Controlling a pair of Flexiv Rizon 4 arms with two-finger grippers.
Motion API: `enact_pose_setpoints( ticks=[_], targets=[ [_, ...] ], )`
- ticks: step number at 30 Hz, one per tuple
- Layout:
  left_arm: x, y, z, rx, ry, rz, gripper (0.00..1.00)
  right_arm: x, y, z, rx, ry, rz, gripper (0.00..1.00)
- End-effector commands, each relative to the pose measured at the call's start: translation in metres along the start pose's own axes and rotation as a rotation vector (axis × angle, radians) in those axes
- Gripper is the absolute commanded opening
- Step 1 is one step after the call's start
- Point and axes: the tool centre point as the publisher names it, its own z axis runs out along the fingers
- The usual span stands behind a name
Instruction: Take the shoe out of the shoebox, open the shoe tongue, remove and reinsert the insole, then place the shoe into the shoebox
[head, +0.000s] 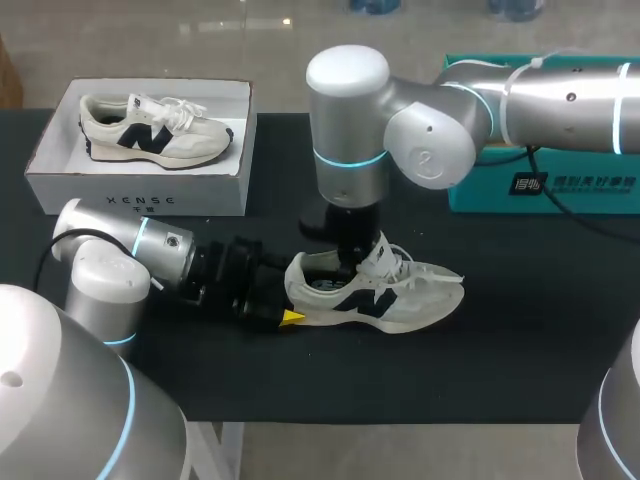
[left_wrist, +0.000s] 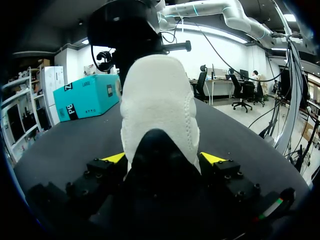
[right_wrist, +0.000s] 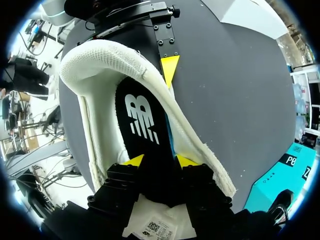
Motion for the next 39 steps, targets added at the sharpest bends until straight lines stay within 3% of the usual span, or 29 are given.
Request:
enact_pose_setpoints(
  ticks=[1,8,10,12,29,39],
  targets=[
    [0.002,0.003,0.004,-0.001,-0.002,0.001,0.0,-0.004,0.007,0.019,0.004,0.017,-0.007,0.39],
    [0.002,0.003,0.004,-0.001,-0.002,0.001,0.0,0.002,0.022,0.048,-0.014,0.069,-0.029,0.37],
    [0.002,0.003,0.004,-0.001,-0.002,0.001,0.0,0.005,0.023,0.05,-0.014,0.09,-0.03,0.29],
    [0.002,0.003,0.004,-0.001,-0.002,0.001,0.0,0.007,0.021,0.05,-0.013,0.116,-0.029,0.0],
    [0.002,0.003,0.004,-0.001,-0.002,0.001,0.0,0.013,0.006,0.025,0.03,0.26,-0.083,0.0],
    [0.002,0.003,0.004,-0.001,-0.002,0.001,0.0,0.012,-0.003,-0.002,0.041,0.239,-0.063,0.0]
  ],
)
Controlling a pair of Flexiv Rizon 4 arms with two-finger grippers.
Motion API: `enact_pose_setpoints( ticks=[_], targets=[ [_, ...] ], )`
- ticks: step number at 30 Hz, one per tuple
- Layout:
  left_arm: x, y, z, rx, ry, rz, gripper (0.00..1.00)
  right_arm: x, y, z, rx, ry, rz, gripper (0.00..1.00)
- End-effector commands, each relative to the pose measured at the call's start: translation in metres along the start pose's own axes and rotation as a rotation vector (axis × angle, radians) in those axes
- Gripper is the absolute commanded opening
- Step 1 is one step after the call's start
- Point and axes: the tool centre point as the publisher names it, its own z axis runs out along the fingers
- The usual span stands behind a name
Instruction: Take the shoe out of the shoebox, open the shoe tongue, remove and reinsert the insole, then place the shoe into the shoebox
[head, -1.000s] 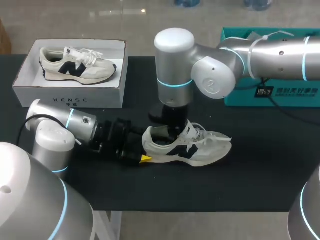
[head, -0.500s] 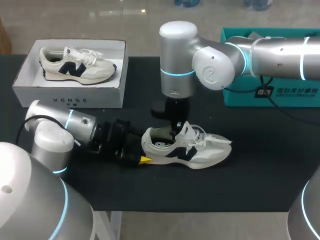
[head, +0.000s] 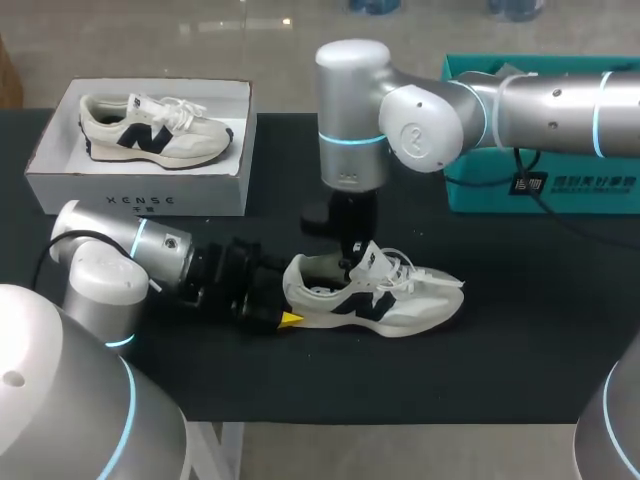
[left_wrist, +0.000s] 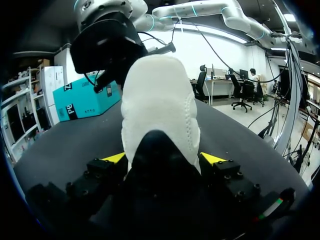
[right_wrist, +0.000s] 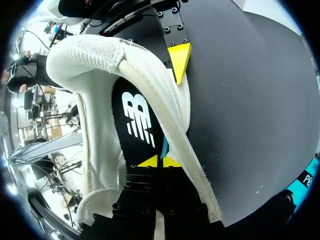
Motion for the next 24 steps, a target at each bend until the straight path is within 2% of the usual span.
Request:
enact_pose_setpoints(
  ticks=[1,12,24],
  targets=[
    [-0.002,0.003,0.005,0.0,-0.004,0.001,0.0,0.008,-0.005,-0.015,0.006,-0.019,0.002,0.0],
    [-0.002,0.003,0.005,0.0,-0.004,0.001,0.0,0.009,-0.014,-0.038,-0.002,-0.019,-0.013,0.0],
    [-0.002,0.003,0.005,0.0,-0.004,0.001,0.0,0.012,-0.033,-0.061,-0.002,-0.074,0.042,0.0]
  ],
)
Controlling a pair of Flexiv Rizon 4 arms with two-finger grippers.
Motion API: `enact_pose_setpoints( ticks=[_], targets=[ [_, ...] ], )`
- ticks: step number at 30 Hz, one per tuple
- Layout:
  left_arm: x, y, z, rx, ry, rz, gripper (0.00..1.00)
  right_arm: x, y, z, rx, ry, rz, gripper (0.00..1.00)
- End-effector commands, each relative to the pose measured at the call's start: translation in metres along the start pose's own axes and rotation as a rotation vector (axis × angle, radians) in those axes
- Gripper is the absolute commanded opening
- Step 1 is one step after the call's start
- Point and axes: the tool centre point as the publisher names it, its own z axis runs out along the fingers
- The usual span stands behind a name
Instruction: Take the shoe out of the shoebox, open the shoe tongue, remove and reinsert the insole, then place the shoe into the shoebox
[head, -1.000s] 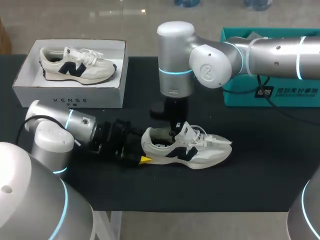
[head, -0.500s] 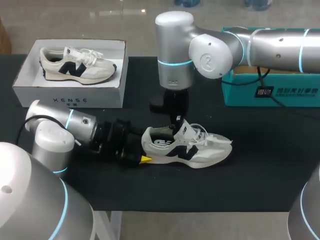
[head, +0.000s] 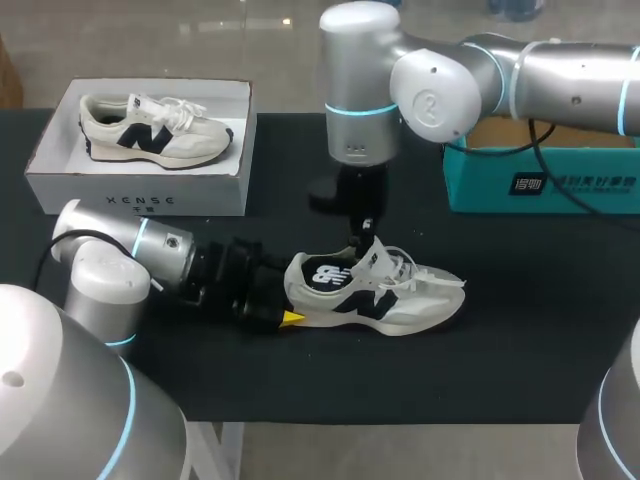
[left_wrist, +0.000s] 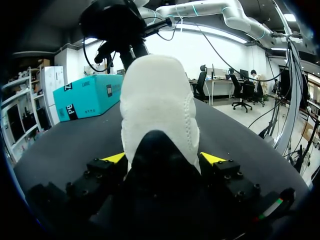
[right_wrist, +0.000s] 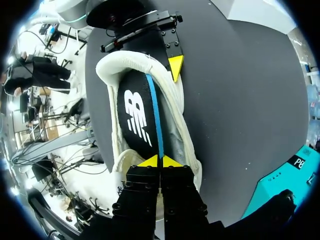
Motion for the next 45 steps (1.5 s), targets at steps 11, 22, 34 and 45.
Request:
enact_pose_setpoints(
  ticks=[11,22,34,45],
  targets=[
    [0.0,0.004,0.004,0.0,-0.002,0.001,0.0,-0.003,-0.015,-0.032,-0.047,-0.083,0.026,0.0],
    [0.0,0.004,0.004,0.0,-0.002,0.001,0.0,-0.029,0.042,-0.026,-0.076,-0.065,-0.102,0.0],
    [0.0,0.004,0.004,0.0,-0.002,0.001,0.0,-0.054,0.057,-0.053,-0.135,-0.122,-0.143,0.0],
    [0.0,0.004,0.004,0.0,-0.002,0.001,0.0,-0.054,0.054,-0.106,-0.174,-0.241,-0.143,0.0]
  ],
)
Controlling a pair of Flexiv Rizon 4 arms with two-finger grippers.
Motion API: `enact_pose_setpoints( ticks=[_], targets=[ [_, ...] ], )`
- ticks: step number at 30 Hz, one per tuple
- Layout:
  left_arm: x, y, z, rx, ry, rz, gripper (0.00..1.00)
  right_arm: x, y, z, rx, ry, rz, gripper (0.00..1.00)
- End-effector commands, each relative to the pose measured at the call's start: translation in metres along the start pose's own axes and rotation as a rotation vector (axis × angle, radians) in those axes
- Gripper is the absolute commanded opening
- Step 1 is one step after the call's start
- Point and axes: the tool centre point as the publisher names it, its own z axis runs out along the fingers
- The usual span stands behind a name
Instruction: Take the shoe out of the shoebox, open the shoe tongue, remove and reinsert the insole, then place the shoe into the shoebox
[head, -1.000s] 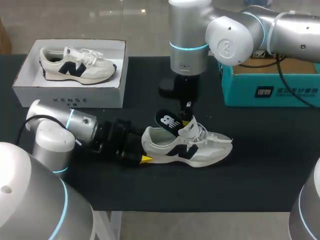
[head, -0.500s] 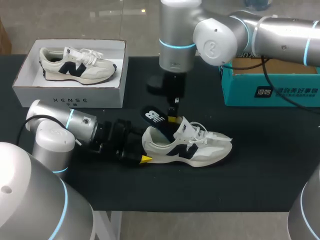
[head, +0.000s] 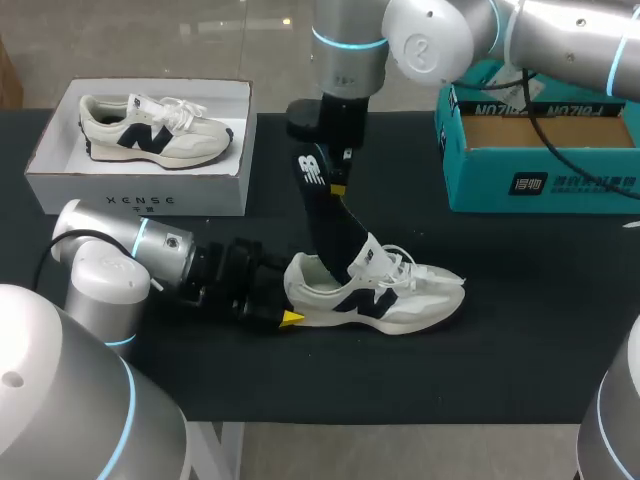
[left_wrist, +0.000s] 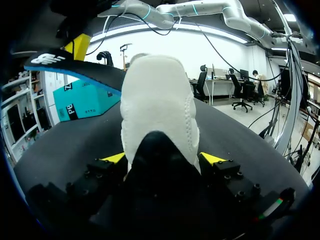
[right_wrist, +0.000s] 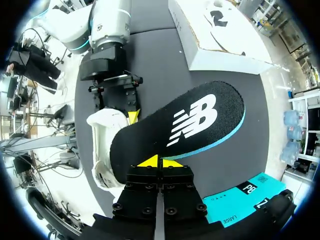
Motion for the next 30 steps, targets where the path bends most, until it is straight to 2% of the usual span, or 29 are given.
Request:
enact_pose_setpoints(
  ticks=[1,17,19,20,22,25,30],
  targets=[
    [0.0,0.003,0.004,0.0,-0.001,0.001,0.0,0.01,-0.002,-0.008,-0.029,-0.035,-0.013,0.0],
    [0.0,0.003,0.004,0.0,-0.001,0.001,0.0,0.036,0.008,0.019,-0.121,0.015,-0.041,0.0],
    [0.0,0.003,0.004,0.0,-0.001,0.001,0.0,0.039,0.009,0.021,-0.131,0.02,-0.043,0.14],
    [0.0,0.003,0.004,0.0,-0.001,0.001,0.0,0.04,0.009,0.022,-0.134,0.022,-0.043,0.15],
    [0.0,0.003,0.004,0.0,-0.001,0.001,0.0,0.043,0.01,0.024,-0.148,0.025,-0.045,0.25],
    [0.0,0.003,0.004,0.0,-0.001,0.001,0.0,0.045,0.009,0.026,-0.162,0.035,-0.047,0.35],
    [0.0,0.003,0.004,0.0,-0.001,0.001,0.0,0.047,0.01,0.027,-0.17,0.045,-0.048,0.4]
  ],
)
